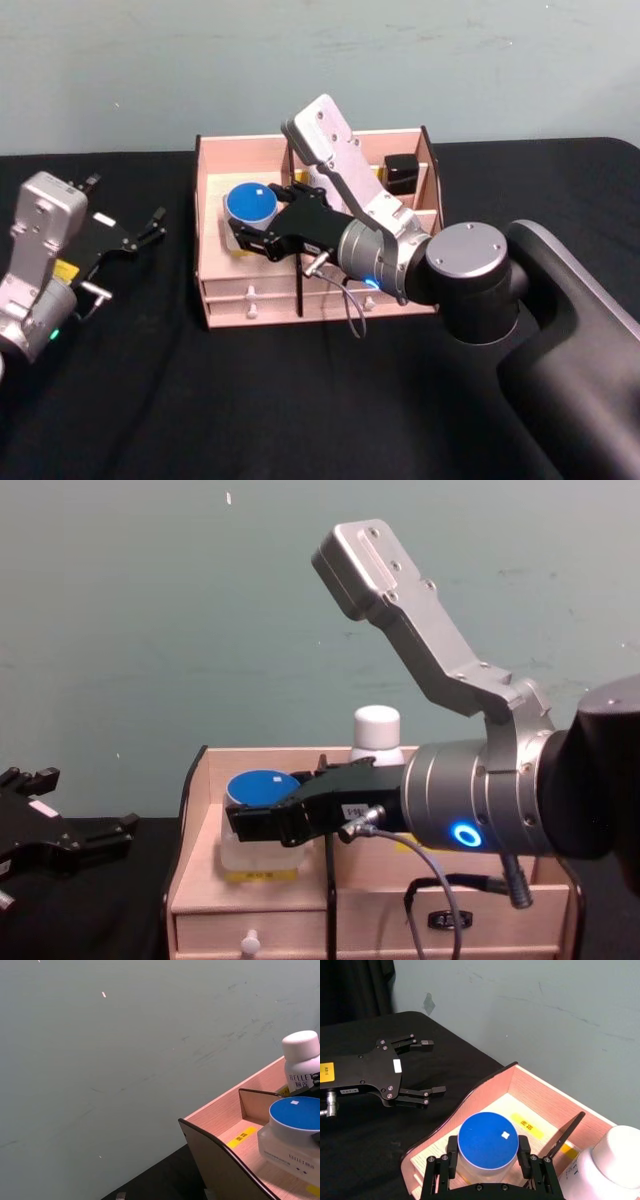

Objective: Pick up the facial cleanser and watermelon frost from the table and place them into the tiered storage box.

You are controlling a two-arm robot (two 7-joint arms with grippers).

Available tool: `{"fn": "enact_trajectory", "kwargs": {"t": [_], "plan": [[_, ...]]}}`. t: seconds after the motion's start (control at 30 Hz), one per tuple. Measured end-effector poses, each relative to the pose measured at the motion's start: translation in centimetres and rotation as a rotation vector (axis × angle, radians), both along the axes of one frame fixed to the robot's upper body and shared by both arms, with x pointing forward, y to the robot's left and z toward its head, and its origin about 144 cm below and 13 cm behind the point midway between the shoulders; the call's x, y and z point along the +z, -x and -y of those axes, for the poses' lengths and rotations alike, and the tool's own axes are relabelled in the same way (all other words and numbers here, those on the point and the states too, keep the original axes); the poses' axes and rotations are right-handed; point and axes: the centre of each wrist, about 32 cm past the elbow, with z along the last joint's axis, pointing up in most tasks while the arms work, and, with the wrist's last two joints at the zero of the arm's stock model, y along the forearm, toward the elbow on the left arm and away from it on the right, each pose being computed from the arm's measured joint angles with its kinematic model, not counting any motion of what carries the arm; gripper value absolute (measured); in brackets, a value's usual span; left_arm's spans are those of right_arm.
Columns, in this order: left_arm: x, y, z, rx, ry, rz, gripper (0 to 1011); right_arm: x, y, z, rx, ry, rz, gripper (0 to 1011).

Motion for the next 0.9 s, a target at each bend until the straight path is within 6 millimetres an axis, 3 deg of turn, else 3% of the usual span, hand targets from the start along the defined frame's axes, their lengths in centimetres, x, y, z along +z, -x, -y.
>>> {"fn": "enact_trajectory", "kwargs": {"t": [0.33, 0.67, 0.9], "plan": [[0.0, 0.0, 0.0, 0.0, 0.0, 0.0, 1010, 0.01, -0.01, 0.01, 0.0, -0.001, 0.001, 737], [0.0, 0.0, 0.0, 0.0, 0.0, 0.0, 1010, 0.02, 0.0, 0.01, 0.001, -0.002, 0.003, 991], [0.0, 0.0, 0.0, 0.0, 0.0, 0.0, 1010, 0.45, 0.5, 0.29, -0.002, -0.019, 0.042, 1002]]}}
